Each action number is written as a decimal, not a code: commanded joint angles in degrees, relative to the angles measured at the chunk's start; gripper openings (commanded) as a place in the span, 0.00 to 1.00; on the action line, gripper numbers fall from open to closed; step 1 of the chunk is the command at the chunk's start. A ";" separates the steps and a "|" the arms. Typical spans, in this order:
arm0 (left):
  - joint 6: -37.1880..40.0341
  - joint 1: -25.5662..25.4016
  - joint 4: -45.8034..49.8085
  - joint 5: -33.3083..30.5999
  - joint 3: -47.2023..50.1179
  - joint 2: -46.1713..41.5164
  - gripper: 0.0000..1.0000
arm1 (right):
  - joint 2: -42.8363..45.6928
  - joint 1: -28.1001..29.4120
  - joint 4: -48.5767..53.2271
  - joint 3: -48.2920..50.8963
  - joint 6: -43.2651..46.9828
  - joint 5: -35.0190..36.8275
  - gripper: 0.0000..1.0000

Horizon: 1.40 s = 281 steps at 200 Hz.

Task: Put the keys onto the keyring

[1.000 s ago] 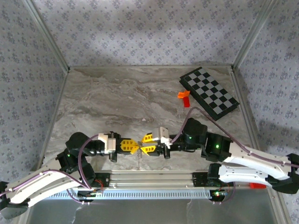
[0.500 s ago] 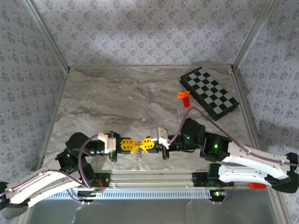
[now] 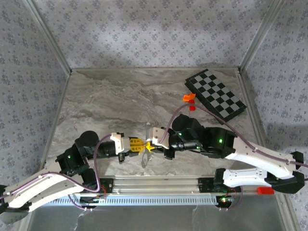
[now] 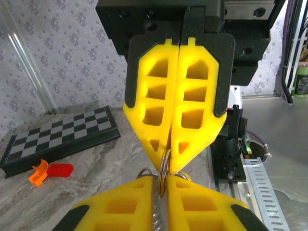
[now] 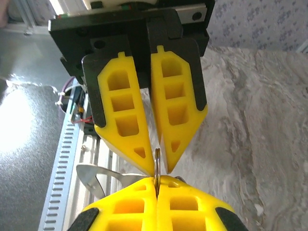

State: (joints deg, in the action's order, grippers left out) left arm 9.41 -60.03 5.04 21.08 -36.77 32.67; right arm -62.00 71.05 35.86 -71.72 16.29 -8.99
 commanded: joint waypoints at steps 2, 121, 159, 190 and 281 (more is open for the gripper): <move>1.24 -0.13 3.53 -1.57 -2.80 1.21 0.14 | -1.61 0.41 7.90 -3.55 2.47 3.62 0.00; 2.57 -0.35 1.92 -0.88 -2.69 4.79 0.16 | -2.64 -1.20 4.27 -1.10 1.81 -1.32 0.00; 2.12 -0.44 1.40 -0.56 -2.46 3.56 0.07 | -2.51 -1.17 4.88 -0.49 1.02 -1.29 0.00; 1.75 -0.39 2.04 -0.59 -2.68 3.45 0.22 | -2.60 -0.52 5.56 -0.69 1.17 -0.11 0.00; 2.47 -0.97 4.13 -1.68 -3.91 4.20 0.00 | -4.14 0.01 9.67 -1.75 1.37 2.98 0.00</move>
State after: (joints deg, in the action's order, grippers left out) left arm 11.53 -60.80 9.47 19.90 -37.82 36.88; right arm -65.30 70.54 43.22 -72.58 17.85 -6.81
